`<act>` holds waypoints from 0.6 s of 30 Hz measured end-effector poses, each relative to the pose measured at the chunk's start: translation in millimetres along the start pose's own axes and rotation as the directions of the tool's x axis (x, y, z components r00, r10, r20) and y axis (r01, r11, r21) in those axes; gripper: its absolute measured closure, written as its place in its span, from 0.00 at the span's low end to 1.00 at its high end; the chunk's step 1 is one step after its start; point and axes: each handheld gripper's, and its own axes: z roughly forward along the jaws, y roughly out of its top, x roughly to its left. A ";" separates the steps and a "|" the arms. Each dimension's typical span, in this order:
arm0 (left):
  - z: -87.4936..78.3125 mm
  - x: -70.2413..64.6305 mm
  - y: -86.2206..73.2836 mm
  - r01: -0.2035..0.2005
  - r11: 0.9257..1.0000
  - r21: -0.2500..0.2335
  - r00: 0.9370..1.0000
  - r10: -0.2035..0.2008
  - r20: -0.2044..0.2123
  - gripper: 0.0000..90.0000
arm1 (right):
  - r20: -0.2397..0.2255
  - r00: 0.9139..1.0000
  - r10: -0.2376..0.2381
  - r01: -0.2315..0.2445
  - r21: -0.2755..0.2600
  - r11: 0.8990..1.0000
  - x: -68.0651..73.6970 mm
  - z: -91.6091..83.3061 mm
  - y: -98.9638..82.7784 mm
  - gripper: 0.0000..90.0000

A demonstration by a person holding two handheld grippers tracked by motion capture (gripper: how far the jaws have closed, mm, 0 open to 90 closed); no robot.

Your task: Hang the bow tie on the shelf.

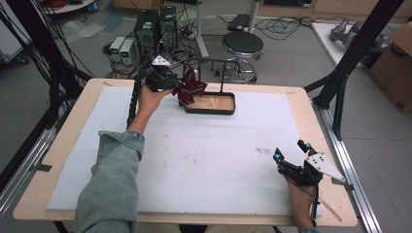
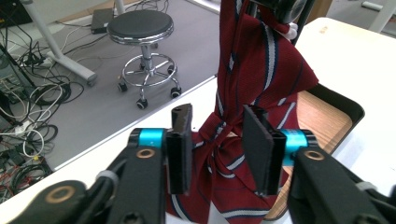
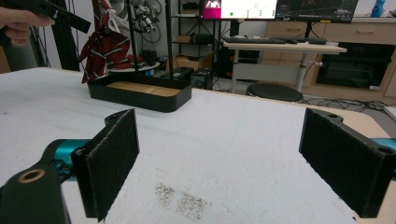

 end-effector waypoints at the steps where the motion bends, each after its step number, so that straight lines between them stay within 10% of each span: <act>1: -1.4 0.4 -0.1 -0.002 1.000 0.000 1.000 0.002 0.001 0.68 | -0.001 1.000 0.002 -0.002 -0.001 1.000 0.1 0.0 0.1 0.12; 18: -31.8 5.3 1.2 0.018 0.998 -0.054 1.000 -0.018 -0.003 0.58 | 0.003 1.000 0.000 0.000 0.000 1.000 0.2 -0.1 0.0 0.12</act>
